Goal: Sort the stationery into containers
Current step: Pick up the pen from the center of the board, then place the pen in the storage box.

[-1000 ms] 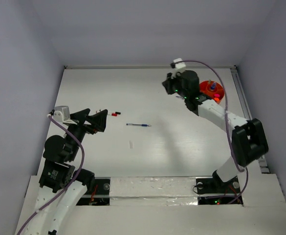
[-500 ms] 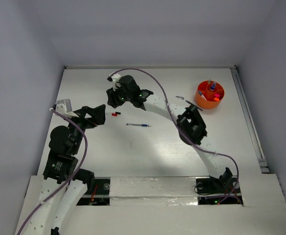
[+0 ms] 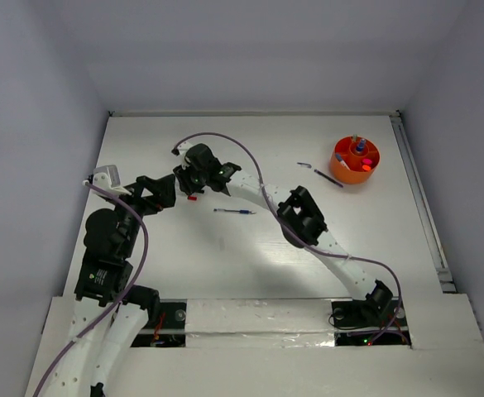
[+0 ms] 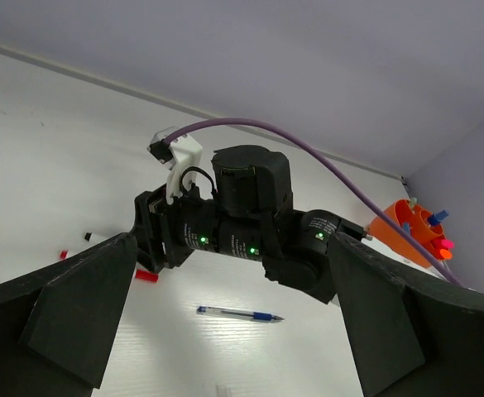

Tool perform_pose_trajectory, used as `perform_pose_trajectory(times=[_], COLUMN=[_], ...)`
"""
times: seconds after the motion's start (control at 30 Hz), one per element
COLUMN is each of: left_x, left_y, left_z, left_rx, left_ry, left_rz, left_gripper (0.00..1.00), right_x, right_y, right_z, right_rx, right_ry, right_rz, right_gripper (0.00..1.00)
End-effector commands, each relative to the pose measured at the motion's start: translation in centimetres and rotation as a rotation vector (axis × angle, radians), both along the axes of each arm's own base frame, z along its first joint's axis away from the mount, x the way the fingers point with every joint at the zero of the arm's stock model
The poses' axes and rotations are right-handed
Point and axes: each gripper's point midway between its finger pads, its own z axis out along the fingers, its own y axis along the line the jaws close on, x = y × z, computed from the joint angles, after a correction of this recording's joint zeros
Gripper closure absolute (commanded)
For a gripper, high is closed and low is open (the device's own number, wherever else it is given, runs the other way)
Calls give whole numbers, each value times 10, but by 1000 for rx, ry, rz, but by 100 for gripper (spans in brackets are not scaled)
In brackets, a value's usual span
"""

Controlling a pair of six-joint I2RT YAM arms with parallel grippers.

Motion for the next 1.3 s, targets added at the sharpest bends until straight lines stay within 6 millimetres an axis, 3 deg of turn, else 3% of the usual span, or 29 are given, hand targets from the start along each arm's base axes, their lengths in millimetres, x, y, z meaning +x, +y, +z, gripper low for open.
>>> perform_pose_trajectory(times=[0.0,0.23,0.3,0.4,0.43,0.5,0.57,0.6,0.7,0.77,0.8,0.83,0.97,1.0,1.07,1.1,1.13,1.2,1.27], left_x=[2,2,2,2,2,2,2,2,2,2,2,2,2,2,3,3,3,3,4], left_y=[-2,-4,-4,-4,-4,-5,-5,-5,-5,-6,-6,-6,-5,-5,-6,-6,-6,-6,-6], left_z=[7,7,7,7,7,7,8,8,8,7,7,7,6,6,6,6,6,6,5], left_rx=[-10,-10,-10,-10,-10,-10,-10,-10,-10,-12,-12,-10,-9,-9,-9,-9,-9,-10,-8], left_ry=[-35,-35,-35,-35,-35,-36,-38,-38,-38,-37,-37,-36,-33,-32,-32,-33,-32,-30,-27], left_rz=[-12,-21,-23,-24,-24,-26,-27,-29,-30,-32,-33,-33,-29,-29,-30,-30,-32,-30,-29], left_gripper=[1,1,1,1,1,1,1,1,1,1,1,1,1,1,1,1,1,1,1], right_x=[-1,1,9,14,15,14,14,10,12,15,14,18,26,24,28,27,28,36,46], right_y=[10,-3,-12,-27,-30,-41,-48,-54,-67,-68,-68,-62,-59,-60,-62,-62,-63,-66,-70], right_z=[16,-12,-9,-16,-9,-17,-5,-14,-6,-2,-5,4,-10,-23,-28,-31,-35,-32,-19], right_rx=[27,-47,-76,-134,-140,-179,-195,-217,-229,-217,-229,-212,-209,-226,-228,-233,-239,-228,-179], right_ry=[-37,-49,-87,-126,-141,-145,-178,-175,-179,-175,-165,-175,-140,-113,-105,-100,-99,-109,-102], right_rz=[-5,-63,-116,-144,-154,-173,-167,-163,-183,-175,-163,-159,-133,-128,-127,-126,-129,-148,-178], right_gripper=[52,60,72,81,84,87,88,88,85,74,62,59,57,60,68,82,88,100,100])
